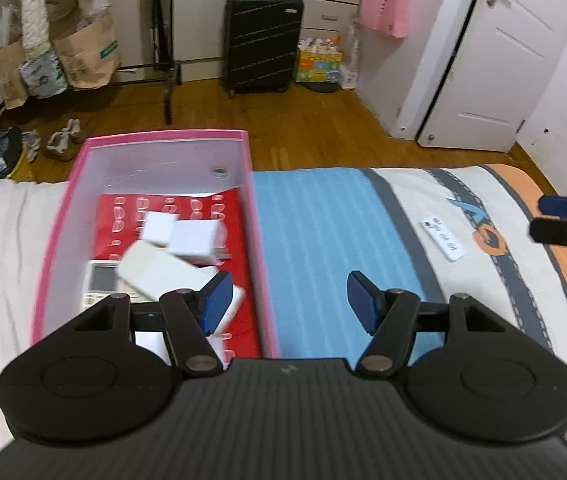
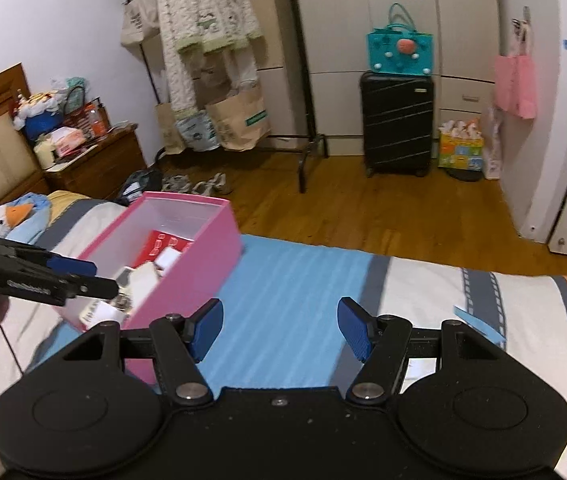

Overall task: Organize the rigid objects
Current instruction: 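Move both tools over the small white remote on the bed, then grasp the small white remote with the right tool while the left tool closes on it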

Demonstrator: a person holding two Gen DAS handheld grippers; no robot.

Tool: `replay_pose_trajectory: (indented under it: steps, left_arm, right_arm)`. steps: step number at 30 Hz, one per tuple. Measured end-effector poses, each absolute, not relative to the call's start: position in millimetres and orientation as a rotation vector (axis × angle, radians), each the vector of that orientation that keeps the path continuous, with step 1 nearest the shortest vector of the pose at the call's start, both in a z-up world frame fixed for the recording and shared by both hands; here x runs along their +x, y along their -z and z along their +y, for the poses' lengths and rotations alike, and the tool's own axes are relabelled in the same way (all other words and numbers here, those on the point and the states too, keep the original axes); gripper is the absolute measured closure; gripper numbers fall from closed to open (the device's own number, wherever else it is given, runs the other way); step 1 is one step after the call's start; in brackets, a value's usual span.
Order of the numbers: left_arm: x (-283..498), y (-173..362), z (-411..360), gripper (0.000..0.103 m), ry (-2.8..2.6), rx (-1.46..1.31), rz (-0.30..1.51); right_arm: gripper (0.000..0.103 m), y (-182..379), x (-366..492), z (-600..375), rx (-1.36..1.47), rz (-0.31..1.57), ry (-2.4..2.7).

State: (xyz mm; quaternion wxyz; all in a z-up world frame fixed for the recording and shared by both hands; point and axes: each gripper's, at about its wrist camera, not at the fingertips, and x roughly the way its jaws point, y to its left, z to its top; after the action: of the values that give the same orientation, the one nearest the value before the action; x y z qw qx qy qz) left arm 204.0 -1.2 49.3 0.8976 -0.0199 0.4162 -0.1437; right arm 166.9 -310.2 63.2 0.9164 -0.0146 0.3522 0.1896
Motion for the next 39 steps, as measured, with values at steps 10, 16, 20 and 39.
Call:
replay_pose_trajectory:
  steps: [10,16,20,39]
  left_arm:
    - [230,-26,-88,0.034,0.379,-0.024,0.875]
    - [255,8,-134,0.031,0.418,-0.067,0.890]
    - [278,39,-159,0.031,0.437,-0.136,0.930]
    - [322,113,-222,0.042,0.504,-0.298,1.013]
  right_arm:
    - [0.029,-13,180,-334,-0.109,0.679,-0.348]
    - [0.028,35,192,-339,-0.190,0.699,-0.333]
    - [0.028,68,211,-344,-0.287,0.723,-0.288]
    - [0.057,109,242,-369,-0.034,0.817,-0.219]
